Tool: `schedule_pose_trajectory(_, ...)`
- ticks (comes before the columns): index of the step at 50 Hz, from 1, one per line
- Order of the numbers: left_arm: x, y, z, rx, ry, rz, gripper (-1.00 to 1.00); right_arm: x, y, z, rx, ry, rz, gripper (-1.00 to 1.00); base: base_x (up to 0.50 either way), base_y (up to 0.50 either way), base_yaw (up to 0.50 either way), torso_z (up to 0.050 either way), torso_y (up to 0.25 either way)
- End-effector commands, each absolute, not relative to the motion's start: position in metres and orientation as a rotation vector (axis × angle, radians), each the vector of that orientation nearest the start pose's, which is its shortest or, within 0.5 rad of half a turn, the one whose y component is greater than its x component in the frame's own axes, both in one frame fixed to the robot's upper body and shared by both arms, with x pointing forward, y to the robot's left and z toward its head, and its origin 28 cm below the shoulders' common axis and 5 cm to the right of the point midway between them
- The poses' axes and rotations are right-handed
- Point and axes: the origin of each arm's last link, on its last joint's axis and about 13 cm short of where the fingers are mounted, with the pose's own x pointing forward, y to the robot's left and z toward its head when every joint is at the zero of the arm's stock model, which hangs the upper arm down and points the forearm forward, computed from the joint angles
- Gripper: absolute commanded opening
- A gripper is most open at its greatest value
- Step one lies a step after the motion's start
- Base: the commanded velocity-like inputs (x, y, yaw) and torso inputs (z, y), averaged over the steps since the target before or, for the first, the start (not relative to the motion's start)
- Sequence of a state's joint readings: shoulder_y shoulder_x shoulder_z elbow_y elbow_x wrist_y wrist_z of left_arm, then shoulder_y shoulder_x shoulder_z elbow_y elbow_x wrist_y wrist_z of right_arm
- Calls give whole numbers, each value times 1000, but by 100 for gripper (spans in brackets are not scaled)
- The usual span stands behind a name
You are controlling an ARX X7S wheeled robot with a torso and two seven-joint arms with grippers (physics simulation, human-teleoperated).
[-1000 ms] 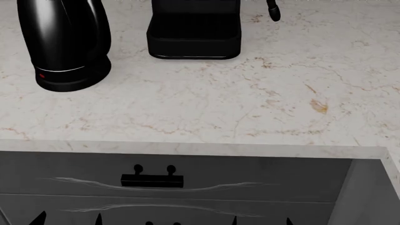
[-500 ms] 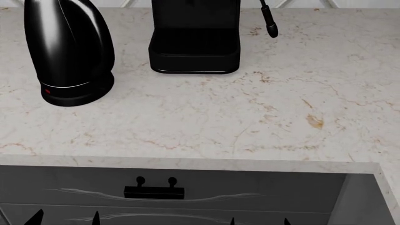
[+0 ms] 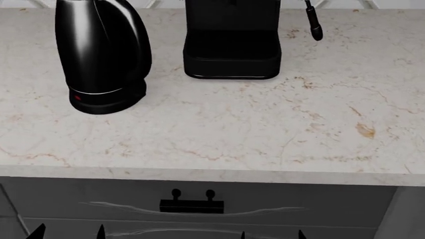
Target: Close the lid of the electric kettle.
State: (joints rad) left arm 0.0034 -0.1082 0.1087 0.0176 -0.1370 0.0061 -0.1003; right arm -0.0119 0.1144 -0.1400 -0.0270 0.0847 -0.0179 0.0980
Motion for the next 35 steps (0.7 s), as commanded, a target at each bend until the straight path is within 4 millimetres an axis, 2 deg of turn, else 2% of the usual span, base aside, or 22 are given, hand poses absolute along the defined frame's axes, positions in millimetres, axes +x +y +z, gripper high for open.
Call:
schedule_pose_trajectory(1, 209, 208, 14, -33, 4, -11, 100, 205, -94, 16, -48, -37, 59, 100, 23, 500, 0, 0, 0)
schedule_pose_trajectory(17, 208, 209, 12, -22, 13, -9, 100, 205, -93, 15, -44, -31, 58, 100, 33, 497, 0, 0, 0)
schedule_pose_trajectory(21, 208, 208, 12, -21, 16, -12, 100, 204, -92, 15, -58, -34, 74, 100, 0, 0, 0, 0, 0)
schedule_pose_trajectory(25, 208, 208, 12, -22, 16, -10, 100, 203, -92, 15, -79, -44, 80, 100, 67, 500, 0, 0, 0)
schedule_pose_trajectory(26, 208, 208, 12, -22, 16, -10, 100, 203, -92, 18, -32, -51, 84, 100, 113, 500, 0, 0, 0)
schedule_pose_trajectory(35, 207, 208, 13, -24, 18, -10, 100, 204, -93, 16, -25, -38, 77, 100, 0, 0, 0, 0, 0)
